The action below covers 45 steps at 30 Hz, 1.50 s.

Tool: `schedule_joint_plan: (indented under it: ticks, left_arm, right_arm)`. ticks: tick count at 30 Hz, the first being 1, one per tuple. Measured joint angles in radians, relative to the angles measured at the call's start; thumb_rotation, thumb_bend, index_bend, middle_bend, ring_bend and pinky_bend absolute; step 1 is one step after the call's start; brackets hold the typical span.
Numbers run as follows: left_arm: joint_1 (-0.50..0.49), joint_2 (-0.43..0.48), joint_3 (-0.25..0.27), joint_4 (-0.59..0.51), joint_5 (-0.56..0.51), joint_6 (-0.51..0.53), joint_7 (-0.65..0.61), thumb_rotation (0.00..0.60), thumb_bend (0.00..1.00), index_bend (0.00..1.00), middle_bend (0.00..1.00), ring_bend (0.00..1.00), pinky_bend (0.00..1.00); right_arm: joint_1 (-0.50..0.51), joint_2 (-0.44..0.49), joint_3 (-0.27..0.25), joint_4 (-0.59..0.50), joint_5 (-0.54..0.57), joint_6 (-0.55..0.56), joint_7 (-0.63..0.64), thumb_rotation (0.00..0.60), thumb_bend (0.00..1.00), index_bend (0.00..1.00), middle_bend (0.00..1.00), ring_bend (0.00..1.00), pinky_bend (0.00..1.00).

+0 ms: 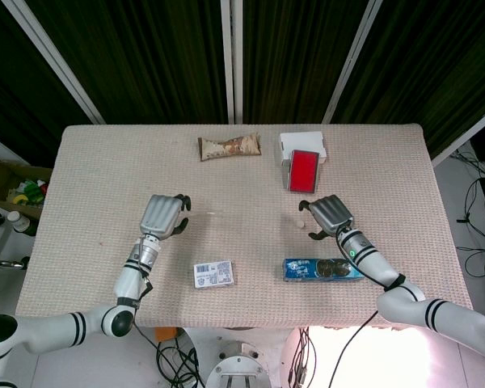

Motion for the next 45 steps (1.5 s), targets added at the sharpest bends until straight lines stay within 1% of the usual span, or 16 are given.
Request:
schedule_joint_plan:
  ticks: [4,7,15,24,28,39,45]
  left_arm:
    - [-0.001,-0.001,-0.001,0.002,-0.001,-0.003,0.000,0.600,0.48,0.68,0.63,0.86,1.00]
    - [0.001,0.000,0.000,-0.003,-0.002,0.001,0.003,0.600,0.48,0.68,0.63,0.86,1.00]
    - [0.005,0.006,-0.001,-0.015,-0.003,0.007,0.007,0.600,0.48,0.68,0.63,0.86,1.00]
    - [0.007,0.007,0.001,-0.012,-0.006,0.003,0.003,0.600,0.48,0.68,0.63,0.86,1.00]
    - [0.008,0.009,0.002,-0.012,-0.006,0.002,0.002,0.600,0.48,0.68,0.63,0.86,1.00]
    - [0.009,0.009,0.003,-0.014,-0.006,0.004,0.005,0.600,0.48,0.68,0.63,0.86,1.00]
    - [0.010,0.009,0.003,-0.012,-0.007,0.004,0.007,0.600,0.48,0.68,0.63,0.86,1.00]
  right_arm:
    - [0.006,-0.015,-0.003,0.017,0.003,0.001,0.006,0.600,0.17,0.41,0.84,0.86,0.96]
    - [0.010,-0.031,-0.008,0.035,0.000,0.003,0.013,0.600,0.18,0.43,0.84,0.87,0.97]
    - [0.023,-0.065,-0.017,0.076,-0.008,0.008,0.036,0.600,0.21,0.46,0.84,0.88,0.98]
    - [0.031,-0.074,-0.025,0.087,-0.001,-0.004,0.043,0.600,0.25,0.50,0.85,0.89,0.99]
    - [0.032,-0.074,-0.028,0.088,0.004,-0.004,0.043,0.600,0.29,0.50,0.85,0.89,0.99]
    - [0.035,-0.074,-0.030,0.091,0.011,0.001,0.044,0.600,0.33,0.52,0.85,0.89,0.99]
    - [0.038,-0.083,-0.031,0.102,0.014,0.001,0.046,0.600,0.39,0.60,0.86,0.90,1.00]
